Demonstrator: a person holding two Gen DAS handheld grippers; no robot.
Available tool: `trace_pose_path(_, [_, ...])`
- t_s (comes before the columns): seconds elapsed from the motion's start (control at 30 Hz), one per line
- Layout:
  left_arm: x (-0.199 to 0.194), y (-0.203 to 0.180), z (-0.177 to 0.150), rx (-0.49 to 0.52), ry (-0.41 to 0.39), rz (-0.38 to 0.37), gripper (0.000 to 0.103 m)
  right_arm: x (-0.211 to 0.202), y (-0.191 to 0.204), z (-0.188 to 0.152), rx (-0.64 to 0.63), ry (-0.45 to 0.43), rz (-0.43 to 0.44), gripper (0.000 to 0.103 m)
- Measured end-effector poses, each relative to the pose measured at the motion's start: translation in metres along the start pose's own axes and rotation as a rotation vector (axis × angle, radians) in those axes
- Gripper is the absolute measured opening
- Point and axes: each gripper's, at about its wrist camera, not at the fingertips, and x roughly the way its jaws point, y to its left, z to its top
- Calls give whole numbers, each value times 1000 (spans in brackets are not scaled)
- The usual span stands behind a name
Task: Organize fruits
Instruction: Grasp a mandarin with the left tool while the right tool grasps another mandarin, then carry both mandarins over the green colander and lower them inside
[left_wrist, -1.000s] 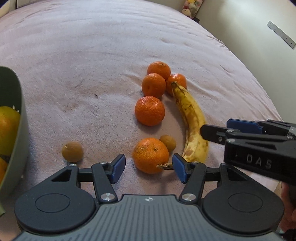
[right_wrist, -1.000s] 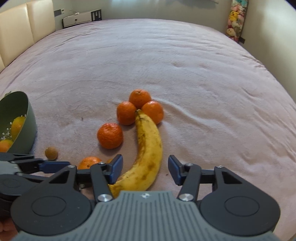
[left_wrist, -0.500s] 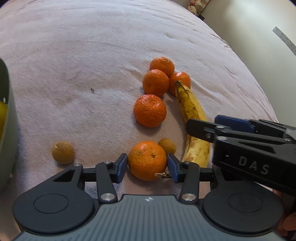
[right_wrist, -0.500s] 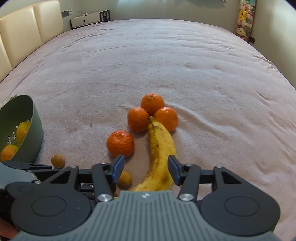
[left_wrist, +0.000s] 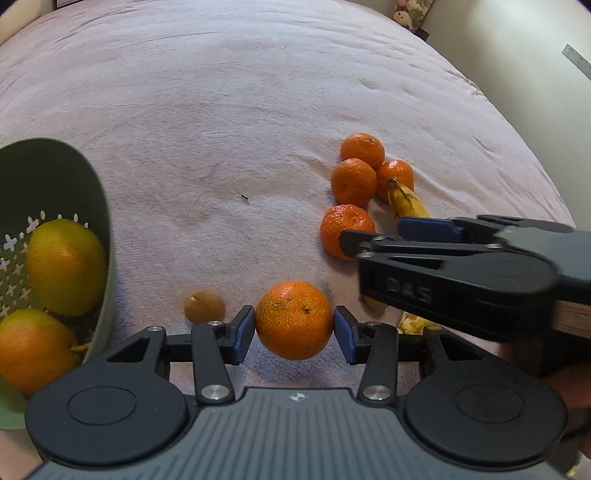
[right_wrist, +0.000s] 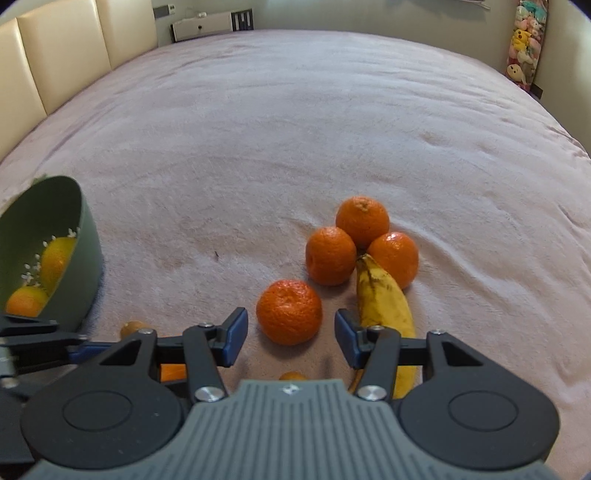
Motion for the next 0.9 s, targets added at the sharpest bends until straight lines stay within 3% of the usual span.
trace_pose_path(0.33, [-16,16,5,-44,-33,-14,52,26,3,6,3,34,-19,51])
trace_pose_path(0.5, [-21,21,6,-63,-46,-23,52,34,10,7,-24,48,-36,46])
trace_pose_path(0.9, [-52,22,12,-71,-126,-30,52,12,27,13,-88,-4,-51,44])
